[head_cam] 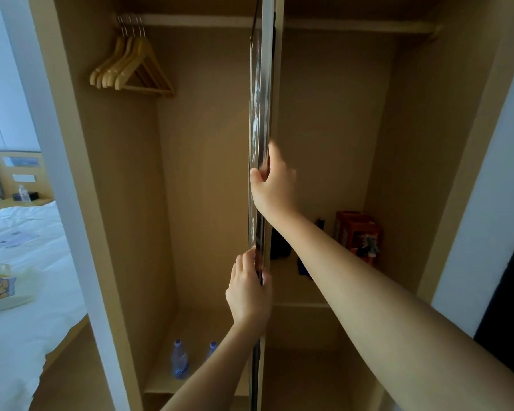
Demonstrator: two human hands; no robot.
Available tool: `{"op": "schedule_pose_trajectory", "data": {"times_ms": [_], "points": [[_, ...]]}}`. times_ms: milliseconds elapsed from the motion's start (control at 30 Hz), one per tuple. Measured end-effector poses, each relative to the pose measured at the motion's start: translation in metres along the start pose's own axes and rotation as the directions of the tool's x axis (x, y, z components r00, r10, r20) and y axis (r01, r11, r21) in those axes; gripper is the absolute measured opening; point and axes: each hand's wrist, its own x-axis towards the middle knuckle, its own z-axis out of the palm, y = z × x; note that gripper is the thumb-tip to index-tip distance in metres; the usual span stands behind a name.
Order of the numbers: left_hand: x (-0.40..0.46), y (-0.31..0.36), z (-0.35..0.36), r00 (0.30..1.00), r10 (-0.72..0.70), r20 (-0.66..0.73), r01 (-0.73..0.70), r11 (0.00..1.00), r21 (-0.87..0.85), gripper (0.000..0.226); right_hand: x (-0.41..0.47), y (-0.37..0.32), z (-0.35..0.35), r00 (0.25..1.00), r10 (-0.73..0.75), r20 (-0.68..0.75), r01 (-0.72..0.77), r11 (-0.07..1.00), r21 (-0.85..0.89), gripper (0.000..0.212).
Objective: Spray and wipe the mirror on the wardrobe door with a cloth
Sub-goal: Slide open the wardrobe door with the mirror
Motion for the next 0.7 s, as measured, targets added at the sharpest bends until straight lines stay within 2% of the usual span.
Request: {"op": "schedule_pose_trajectory", "data": {"times_ms": [267, 700], "points": [[-0.0005, 0.0016, -0.0055, 1.000, 0.005, 0.029, -0.004, 1.000, -0.025, 0.043, -0.0034, -0.0070, -0.0056, 0.999, 0.018, 0.029, -0.018, 1.000, -0.009, 0.059], [0.0034, -0.0057, -0.0061, 0.996, 0.046, 0.073, -0.045, 0.999, -0.025, 0.042, -0.0046, -0.0095, -0.0006, 0.999, 0.051, -0.006, -0.051, 0.998, -0.034, 0.057]]}}
